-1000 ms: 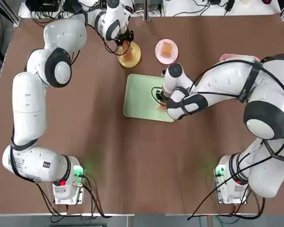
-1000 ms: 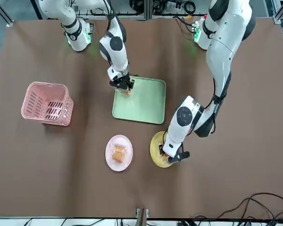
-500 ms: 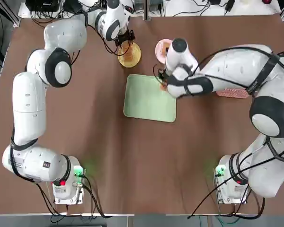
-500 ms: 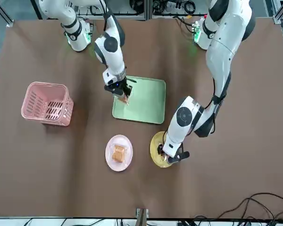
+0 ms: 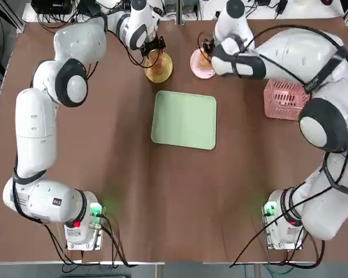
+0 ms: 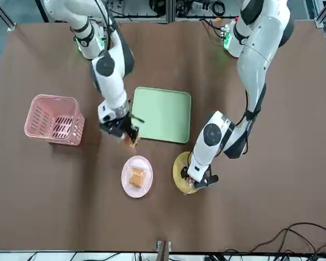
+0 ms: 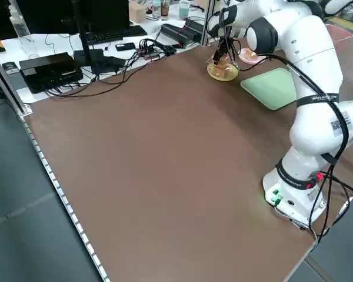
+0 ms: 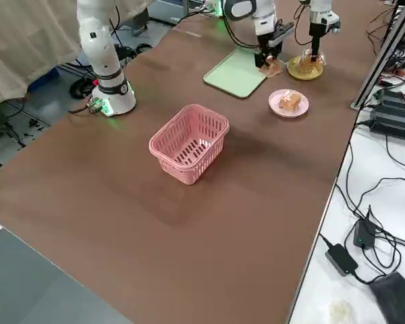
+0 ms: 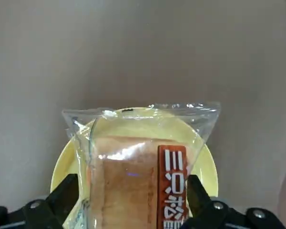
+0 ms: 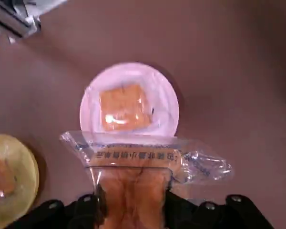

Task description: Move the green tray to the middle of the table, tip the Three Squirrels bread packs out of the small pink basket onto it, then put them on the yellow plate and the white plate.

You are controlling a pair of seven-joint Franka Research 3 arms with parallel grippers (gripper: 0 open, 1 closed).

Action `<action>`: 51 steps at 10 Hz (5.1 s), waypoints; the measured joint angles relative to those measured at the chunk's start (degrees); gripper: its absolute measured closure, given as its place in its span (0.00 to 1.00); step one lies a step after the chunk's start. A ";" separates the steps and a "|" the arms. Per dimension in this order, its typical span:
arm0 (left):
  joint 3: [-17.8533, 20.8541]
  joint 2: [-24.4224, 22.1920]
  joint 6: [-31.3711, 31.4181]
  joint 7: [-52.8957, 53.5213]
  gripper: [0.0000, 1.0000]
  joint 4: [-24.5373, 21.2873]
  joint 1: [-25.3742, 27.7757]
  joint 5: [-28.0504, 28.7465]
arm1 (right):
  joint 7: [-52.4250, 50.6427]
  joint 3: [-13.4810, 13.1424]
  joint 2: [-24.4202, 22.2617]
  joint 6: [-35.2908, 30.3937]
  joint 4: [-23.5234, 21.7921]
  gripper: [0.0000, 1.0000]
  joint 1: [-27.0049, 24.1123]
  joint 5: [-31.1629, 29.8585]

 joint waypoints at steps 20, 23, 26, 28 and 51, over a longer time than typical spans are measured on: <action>-0.24 -4.26 -5.24 -0.61 0.00 0.87 0.21 0.00 | -0.24 11.99 22.76 5.20 22.07 0.66 -14.60 1.98; -0.28 -10.91 -10.96 -0.65 0.00 0.80 1.37 -0.12 | -0.24 12.00 22.81 5.20 22.46 0.62 -14.63 2.04; -0.34 -17.75 -17.91 2.48 0.00 0.54 5.70 -3.23 | -0.24 12.00 22.82 5.20 22.51 0.56 -14.65 2.06; -0.34 -20.24 -21.09 6.78 0.00 0.44 8.59 -4.73 | -0.25 12.00 22.82 5.20 22.50 0.54 -14.66 2.06; 20.82 -49.07 -26.88 43.89 0.00 -23.80 6.51 -23.90 | -1.79 11.99 23.60 1.22 23.25 0.01 -15.02 1.99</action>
